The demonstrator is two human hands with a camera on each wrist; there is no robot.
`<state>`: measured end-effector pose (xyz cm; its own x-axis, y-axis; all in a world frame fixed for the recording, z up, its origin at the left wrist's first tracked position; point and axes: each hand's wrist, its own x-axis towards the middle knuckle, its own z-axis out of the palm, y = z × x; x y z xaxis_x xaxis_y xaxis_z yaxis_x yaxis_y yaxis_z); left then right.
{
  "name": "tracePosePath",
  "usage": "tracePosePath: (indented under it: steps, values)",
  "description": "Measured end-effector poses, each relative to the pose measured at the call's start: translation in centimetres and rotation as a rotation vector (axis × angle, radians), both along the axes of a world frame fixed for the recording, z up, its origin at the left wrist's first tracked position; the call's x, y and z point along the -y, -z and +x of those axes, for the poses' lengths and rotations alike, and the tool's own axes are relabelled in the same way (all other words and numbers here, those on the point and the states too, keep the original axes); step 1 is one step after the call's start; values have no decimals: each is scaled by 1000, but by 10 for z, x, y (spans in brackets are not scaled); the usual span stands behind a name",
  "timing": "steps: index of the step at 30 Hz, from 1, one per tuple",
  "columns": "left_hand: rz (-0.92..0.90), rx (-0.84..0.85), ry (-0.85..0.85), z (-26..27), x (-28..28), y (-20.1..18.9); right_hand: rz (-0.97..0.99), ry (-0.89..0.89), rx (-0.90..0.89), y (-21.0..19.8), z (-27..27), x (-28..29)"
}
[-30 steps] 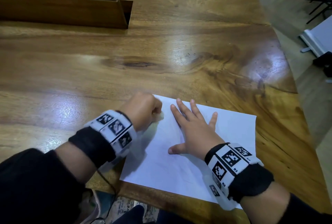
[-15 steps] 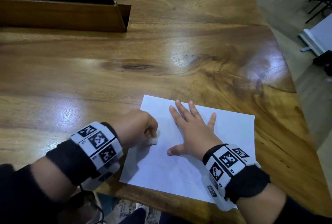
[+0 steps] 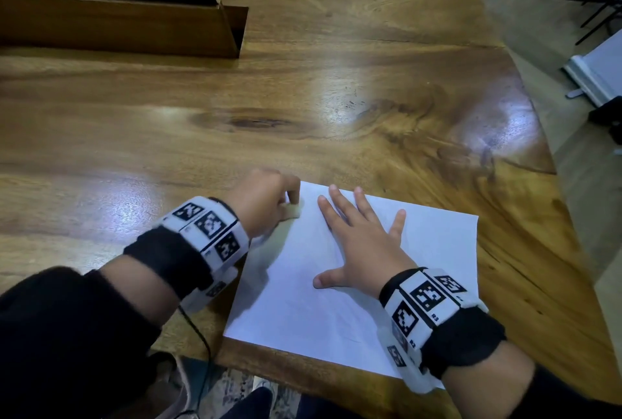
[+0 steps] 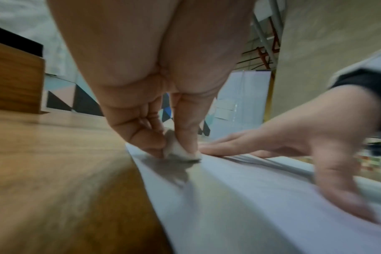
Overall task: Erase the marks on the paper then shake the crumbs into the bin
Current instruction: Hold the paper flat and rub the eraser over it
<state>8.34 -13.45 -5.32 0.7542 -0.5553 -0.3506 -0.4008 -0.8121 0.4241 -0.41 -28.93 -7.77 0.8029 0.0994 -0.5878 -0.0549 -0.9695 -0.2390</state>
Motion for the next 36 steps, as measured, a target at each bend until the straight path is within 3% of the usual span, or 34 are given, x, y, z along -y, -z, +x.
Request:
tracePosePath:
  steps: [3, 8, 13, 19, 24, 29, 36]
  values:
    - [-14, 28, -31, -3, -2, 0, 5, 2, -5, 0, 0, 0]
    - [71, -132, 90, -23, -22, 1, 10, 3, -3, 0, 0, 1]
    - [-69, -9, -50, 0, 0, 0, 0, 1, -5, 0, 0, 0]
    - [52, -172, 161, -26, -11, 2, 5, 2, -6, 0, 0, 0]
    - [-62, 10, -1, 1, 11, 5, -2, 1, -3, 0, 0, 0]
    - [16, -77, 153, -35, -8, 5, 9, 6, -2, 0, 0, 0]
    - [-57, 34, 40, -8, 6, 10, -5, 1, -8, 0, 0, 0]
